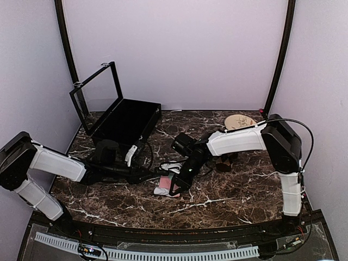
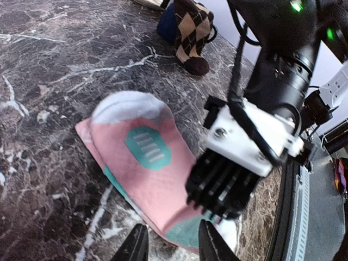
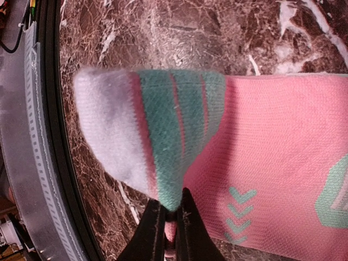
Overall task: Roll the socks
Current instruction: Roll the sock at the center of the board.
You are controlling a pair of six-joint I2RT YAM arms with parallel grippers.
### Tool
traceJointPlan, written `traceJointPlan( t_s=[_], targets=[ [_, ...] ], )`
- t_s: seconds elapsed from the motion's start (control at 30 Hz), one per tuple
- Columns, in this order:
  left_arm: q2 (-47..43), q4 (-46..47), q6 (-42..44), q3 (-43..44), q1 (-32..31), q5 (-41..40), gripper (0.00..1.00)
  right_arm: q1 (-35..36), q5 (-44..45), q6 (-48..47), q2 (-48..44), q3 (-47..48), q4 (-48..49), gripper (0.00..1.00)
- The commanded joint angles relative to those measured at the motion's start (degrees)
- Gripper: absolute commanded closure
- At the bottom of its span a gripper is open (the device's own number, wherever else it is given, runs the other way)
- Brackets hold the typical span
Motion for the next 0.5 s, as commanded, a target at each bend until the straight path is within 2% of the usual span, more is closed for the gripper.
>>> traceJointPlan(
  t_s=[0.0,0.2,0.33,0.47],
  targets=[
    [-5.13,5.12,0.16,-5.27,-1.84,-1.29,0.64,-0.62,-1.63,0.31,1.34,1.85,0.49,0.93],
    [-10.3,8.28,-0.54,-10.75,-2.5,-1.42,0.55,-0.79,-2.02,0.15,1.77,2.05,0.1,0.94],
    [-9.45,7.13,0.98,-9.81,-4.37,0.01,0.49,-0.79,-2.21,0.11,2.11,2.62,-0.34,0.93],
    [-6.31,4.47,3.9,-6.89,-7.37,0.09,0.48,-0.85,-2.33,0.0,2.34,3.0,-0.85,0.94]
  ],
)
